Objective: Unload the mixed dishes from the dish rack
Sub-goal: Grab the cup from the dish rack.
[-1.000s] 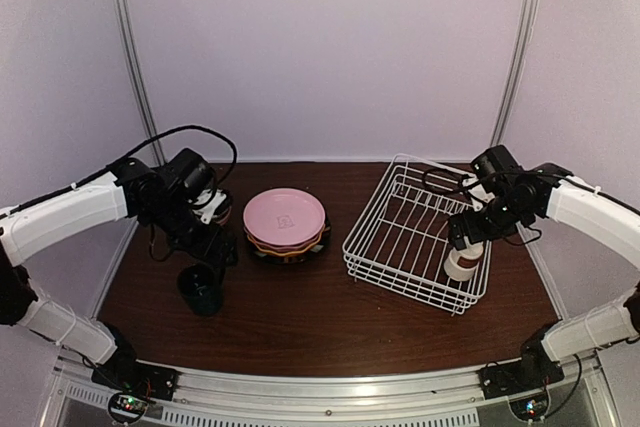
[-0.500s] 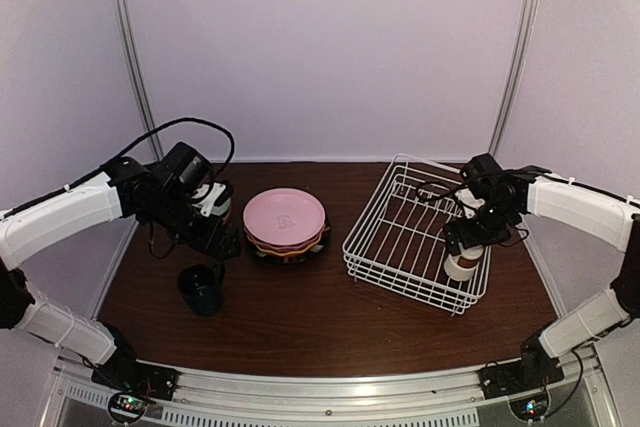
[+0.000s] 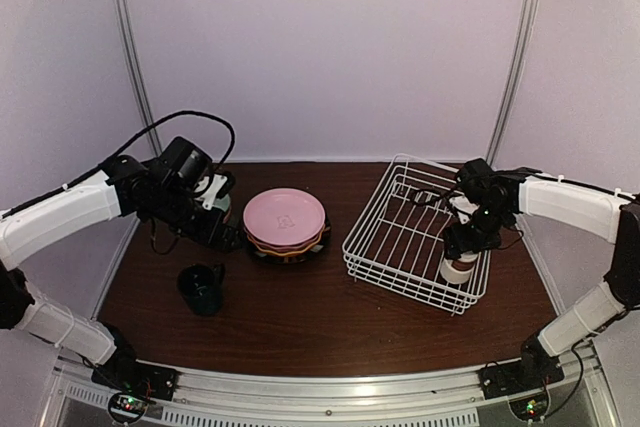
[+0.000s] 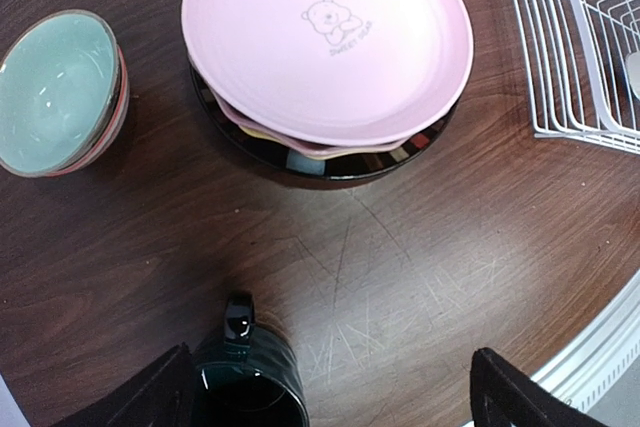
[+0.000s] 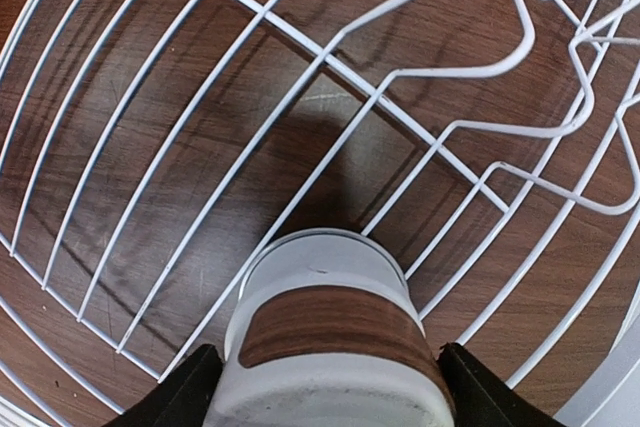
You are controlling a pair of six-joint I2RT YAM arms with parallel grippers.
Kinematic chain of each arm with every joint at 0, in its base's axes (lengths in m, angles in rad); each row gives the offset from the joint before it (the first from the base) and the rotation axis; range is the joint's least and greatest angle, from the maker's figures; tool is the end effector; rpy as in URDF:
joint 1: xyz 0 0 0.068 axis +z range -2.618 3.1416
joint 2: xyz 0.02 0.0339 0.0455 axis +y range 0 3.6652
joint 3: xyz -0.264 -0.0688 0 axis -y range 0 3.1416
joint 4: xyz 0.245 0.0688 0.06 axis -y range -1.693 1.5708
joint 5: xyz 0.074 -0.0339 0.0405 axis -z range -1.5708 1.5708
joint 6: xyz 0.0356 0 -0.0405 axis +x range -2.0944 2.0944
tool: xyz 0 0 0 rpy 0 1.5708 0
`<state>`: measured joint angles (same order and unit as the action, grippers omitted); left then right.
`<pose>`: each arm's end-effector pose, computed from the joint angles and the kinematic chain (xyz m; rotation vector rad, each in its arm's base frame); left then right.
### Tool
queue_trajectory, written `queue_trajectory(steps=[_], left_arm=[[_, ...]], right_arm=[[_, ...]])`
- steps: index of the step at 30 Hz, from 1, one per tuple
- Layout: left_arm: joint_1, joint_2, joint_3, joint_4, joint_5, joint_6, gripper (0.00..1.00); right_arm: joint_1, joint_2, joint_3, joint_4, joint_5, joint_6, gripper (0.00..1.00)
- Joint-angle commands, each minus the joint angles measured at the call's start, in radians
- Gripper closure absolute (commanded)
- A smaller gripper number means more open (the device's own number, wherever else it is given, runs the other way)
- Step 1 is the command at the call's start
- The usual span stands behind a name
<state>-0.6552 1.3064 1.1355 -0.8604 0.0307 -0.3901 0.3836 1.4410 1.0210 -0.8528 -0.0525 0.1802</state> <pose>0.2047 -0.1586 0.2918 0.3628 2.6356 -0.4026 0.2461 0.1013 0.2254 -0.3020 2.8477 0.1918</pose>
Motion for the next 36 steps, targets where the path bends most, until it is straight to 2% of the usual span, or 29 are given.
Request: queue_trajectory(steps=[1,4,8,17,24,28,36], left_arm=[[0.005,-0.03,0.003,0.06,0.005,0.016,0.02],[0.005,-0.047,-0.009,0.097,0.007,0.012,0.03],[-0.001,-0.108,-0.072,0.234,0.033,-0.007,0.03],[-0.039,-0.311,-0.3,0.712,-0.006,-0.063,0.03],[-0.122,-0.23,-0.296,0.885,-0.013,-0.051,0.03],[-0.179,-0.162,-0.283,1.017,0.04,-0.038,0.03],[-0.253,-0.042,-0.247,1.235,0.145,-0.033,0.03]], right_arm=[[-0.006,-0.001,-0.012,-0.022,-0.035,-0.002,0.29],[-0.005,-0.009,-0.004,-0.024,-0.047,0.0,0.33],[-0.004,-0.031,0.013,-0.001,-0.097,0.018,0.38],[-0.002,-0.074,0.098,0.067,-0.194,0.068,0.41],[-0.002,-0.082,0.19,0.142,-0.269,0.105,0.43],[-0.001,-0.09,0.245,0.21,-0.362,0.139,0.44],[0.023,-0.12,0.275,0.472,-0.568,0.304,0.47]])
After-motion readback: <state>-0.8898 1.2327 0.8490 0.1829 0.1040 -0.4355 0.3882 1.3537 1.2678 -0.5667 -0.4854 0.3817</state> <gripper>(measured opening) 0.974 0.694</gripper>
